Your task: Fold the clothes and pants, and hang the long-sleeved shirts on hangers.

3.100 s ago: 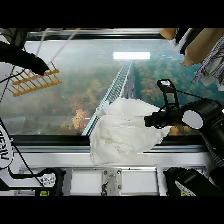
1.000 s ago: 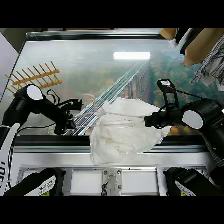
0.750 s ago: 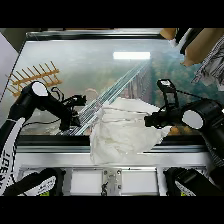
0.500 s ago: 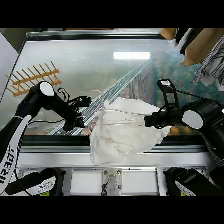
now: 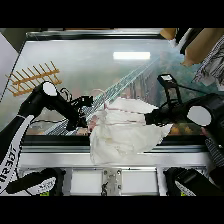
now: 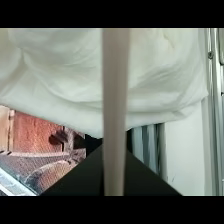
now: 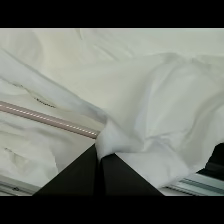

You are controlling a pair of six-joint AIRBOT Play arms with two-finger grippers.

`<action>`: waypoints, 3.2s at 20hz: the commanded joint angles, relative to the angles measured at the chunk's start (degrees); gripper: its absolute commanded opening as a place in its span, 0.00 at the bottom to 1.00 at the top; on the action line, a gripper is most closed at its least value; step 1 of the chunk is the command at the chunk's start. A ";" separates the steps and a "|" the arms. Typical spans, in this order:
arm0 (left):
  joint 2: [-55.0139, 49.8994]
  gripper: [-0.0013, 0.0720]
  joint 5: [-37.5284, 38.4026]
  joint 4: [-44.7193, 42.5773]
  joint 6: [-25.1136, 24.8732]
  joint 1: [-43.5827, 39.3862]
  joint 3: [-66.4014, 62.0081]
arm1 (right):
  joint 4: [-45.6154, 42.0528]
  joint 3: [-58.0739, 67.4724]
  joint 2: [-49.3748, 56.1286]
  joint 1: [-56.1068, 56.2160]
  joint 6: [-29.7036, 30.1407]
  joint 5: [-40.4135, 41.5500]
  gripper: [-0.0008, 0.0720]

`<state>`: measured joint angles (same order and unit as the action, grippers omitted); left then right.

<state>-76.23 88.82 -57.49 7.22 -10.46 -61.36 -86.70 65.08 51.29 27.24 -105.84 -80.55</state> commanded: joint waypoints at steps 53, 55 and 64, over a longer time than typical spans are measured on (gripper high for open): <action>-0.02 0.03 -1.86 2.23 0.31 -0.04 -0.04 | 10.71 7.10 1.95 14.43 0.00 17.70 0.71; -0.02 0.03 -1.88 2.23 0.31 -0.04 -0.04 | 16.11 7.10 0.15 9.49 5.18 12.61 0.93; -0.02 0.03 -1.86 2.19 0.31 -0.04 -0.04 | 46.16 7.06 2.60 -22.84 45.97 -8.33 0.92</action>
<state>-76.23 86.96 -55.24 7.55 -10.48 -61.36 -51.05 72.14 52.60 14.31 -73.65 -82.08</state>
